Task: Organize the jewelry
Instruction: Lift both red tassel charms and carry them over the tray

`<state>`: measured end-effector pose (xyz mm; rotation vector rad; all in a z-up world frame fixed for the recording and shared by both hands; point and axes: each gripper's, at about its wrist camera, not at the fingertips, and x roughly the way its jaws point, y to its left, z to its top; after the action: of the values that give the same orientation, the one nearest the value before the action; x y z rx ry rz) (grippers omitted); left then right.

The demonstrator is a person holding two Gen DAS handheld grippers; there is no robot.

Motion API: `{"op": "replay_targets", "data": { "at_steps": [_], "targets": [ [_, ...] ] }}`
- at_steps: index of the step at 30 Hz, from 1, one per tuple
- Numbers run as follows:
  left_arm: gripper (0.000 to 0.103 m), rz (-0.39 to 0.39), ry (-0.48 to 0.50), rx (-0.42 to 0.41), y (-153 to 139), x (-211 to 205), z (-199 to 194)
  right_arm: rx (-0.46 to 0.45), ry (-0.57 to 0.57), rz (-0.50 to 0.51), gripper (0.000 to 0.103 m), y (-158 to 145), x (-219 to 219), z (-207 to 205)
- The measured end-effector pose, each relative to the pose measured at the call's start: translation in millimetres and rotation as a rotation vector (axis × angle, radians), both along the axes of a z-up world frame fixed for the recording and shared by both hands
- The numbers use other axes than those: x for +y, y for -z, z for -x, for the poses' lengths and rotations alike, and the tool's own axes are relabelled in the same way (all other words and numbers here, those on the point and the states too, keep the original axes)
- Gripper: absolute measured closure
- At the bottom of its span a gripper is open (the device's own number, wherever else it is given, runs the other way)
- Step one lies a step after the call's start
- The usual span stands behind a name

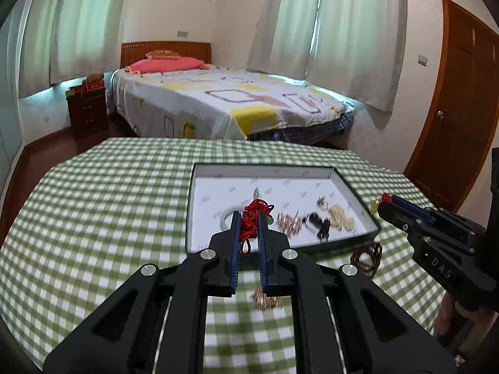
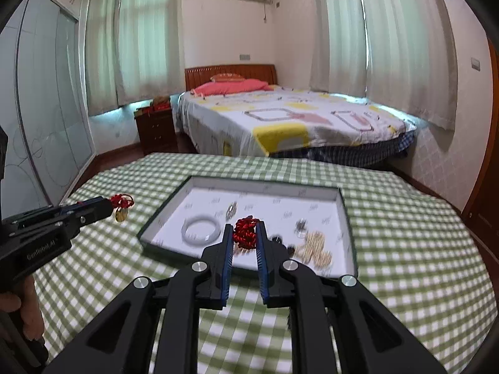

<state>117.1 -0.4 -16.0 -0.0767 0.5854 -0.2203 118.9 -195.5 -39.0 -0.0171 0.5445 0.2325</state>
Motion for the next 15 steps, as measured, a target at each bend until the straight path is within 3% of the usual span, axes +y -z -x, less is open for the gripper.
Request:
{"op": "replay_targets", "data": {
  "at_steps": [6, 15],
  "targets": [
    [0.093, 0.0, 0.008, -0.046, -12.4, -10.2, -32.5, -0.044, 0.003, -0.004, 0.088, -14.2, -1.8, -27.4],
    [0.093, 0.01, 0.006, -0.04, -12.6, -21.0, -101.5, -0.07, -0.008, 0.007, 0.088, -15.5, 3.3, -77.4]
  ]
}}
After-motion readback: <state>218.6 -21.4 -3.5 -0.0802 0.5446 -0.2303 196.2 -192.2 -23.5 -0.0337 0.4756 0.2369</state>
